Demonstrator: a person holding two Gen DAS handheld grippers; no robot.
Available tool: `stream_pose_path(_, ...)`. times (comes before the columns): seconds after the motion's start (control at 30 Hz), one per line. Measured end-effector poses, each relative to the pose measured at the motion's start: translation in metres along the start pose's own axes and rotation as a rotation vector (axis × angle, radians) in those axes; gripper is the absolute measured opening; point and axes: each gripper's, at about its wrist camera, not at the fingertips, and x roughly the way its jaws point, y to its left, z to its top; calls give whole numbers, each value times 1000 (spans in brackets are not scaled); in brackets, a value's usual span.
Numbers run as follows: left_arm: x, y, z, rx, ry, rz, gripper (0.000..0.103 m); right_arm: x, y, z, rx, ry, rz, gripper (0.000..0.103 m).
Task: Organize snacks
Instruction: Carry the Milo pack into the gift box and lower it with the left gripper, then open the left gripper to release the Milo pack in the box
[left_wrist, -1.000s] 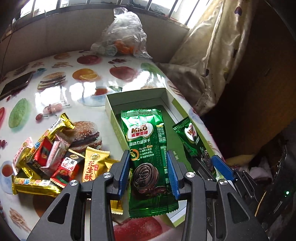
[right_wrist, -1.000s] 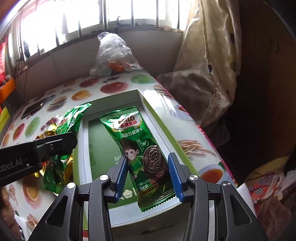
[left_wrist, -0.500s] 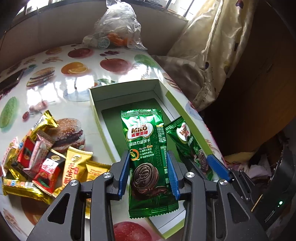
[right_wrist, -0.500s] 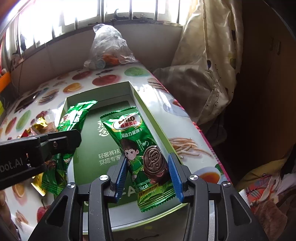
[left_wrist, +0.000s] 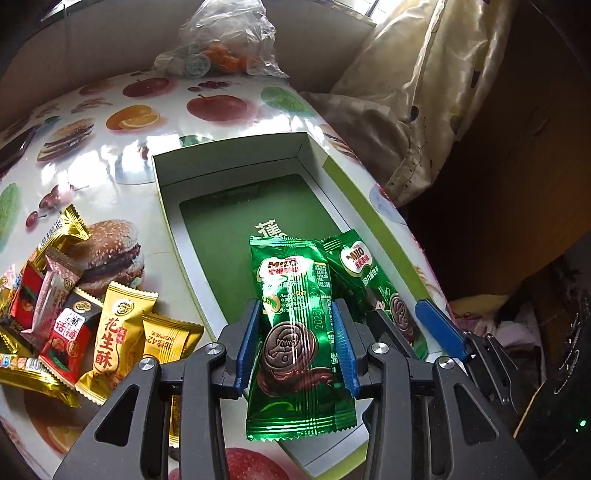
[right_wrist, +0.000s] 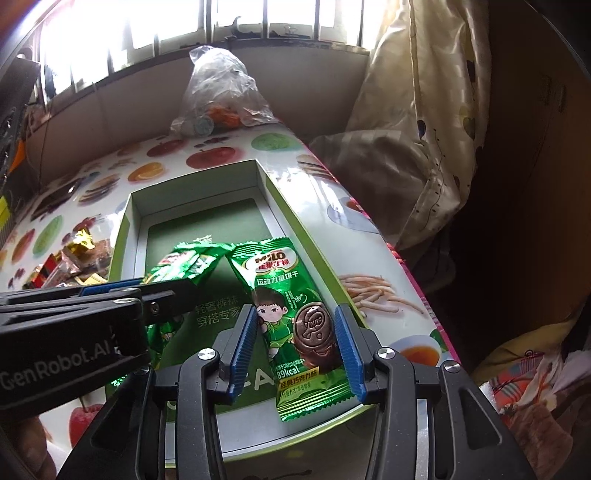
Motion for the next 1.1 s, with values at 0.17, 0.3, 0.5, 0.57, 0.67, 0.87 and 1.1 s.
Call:
stream_pose_path(0.17,1,1,1,-6,5,-18,40,-2,-2,-1,14,1,2,43)
stream_pose_path(0.3,-1,1,1,-5,9,-27,41,-4,-1,-1,12,-3,3,47)
stream_pose_path(0.5,-12,2,-2,10,-16,-32,46,-9,0,-4,15,-6,-4,51)
stream_pose_path(0.57,-16,3,-2,5,-19,-38,47,-11,0,-5,15,-5,-11,51)
stream_pose_path(0.67,-20,6,-3,-3,-23,-44,47,-15,1,-5,13,-12,-23,52)
stream_pose_path(0.87,-36,8,-10,8,-53,-16,47,-26,1,-6,17,-30,-34,52)
stream_pose_path(1.1,-54,12,-19,31,-86,16,47,-33,3,-9,26,-35,-32,52)
